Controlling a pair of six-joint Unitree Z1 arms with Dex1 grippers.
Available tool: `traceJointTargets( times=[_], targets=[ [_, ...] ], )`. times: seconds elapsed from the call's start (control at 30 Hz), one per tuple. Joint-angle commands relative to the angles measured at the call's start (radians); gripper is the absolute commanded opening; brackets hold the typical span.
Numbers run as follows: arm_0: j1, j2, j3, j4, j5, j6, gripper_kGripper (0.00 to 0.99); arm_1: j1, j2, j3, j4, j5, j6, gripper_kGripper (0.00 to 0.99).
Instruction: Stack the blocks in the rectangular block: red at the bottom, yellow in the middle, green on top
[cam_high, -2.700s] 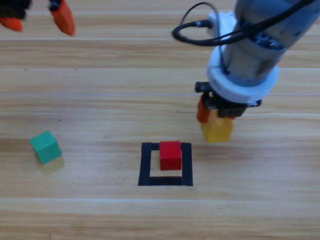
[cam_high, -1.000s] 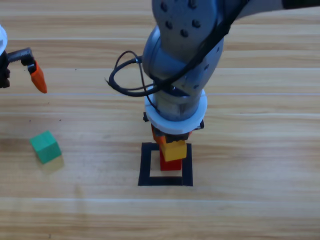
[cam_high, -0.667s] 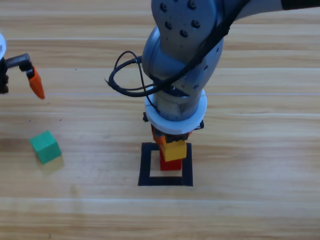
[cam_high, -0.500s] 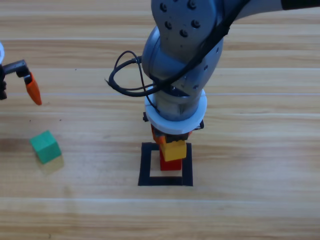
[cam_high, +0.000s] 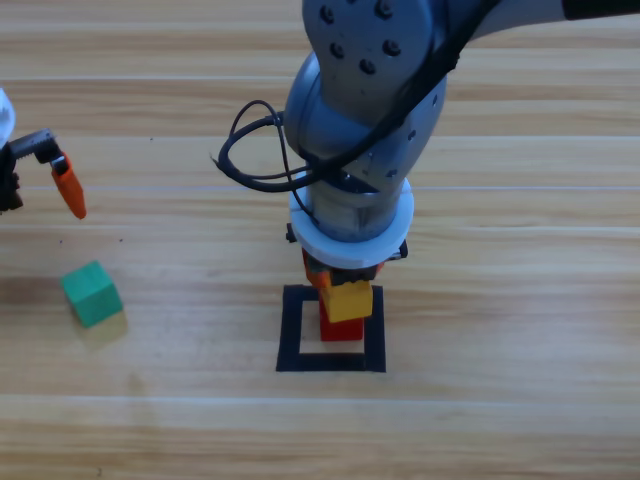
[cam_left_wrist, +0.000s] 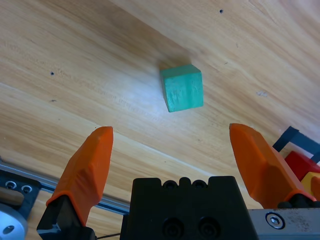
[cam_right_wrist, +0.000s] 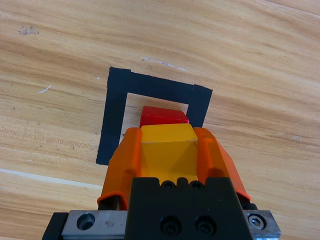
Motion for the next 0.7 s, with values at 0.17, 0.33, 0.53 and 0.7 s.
traceJointTargets(
  times=[0.17, 0.33, 0.53, 0.7],
  targets=[
    [-0.087, 0.032, 0.048, 0.006, 0.035, -0.134, 0.971, 0.04, -0.015, 0.016, 0.009, -0.02, 0.03, 0.345],
    [-0.087, 0.05, 0.048, 0.003, 0.036, -0.148, 0.962, 0.041, -0.022, 0.019, 0.009, -0.021, 0.038, 0.345],
    [-0.087, 0.069, 0.046, -0.003, 0.038, -0.18, 0.96, 0.041, -0.022, 0.021, 0.009, -0.032, 0.042, 0.345],
    [-0.092, 0.093, 0.048, -0.024, 0.036, -0.191, 0.96, 0.041, -0.021, 0.028, 0.009, -0.037, 0.05, 0.44]
  ],
)
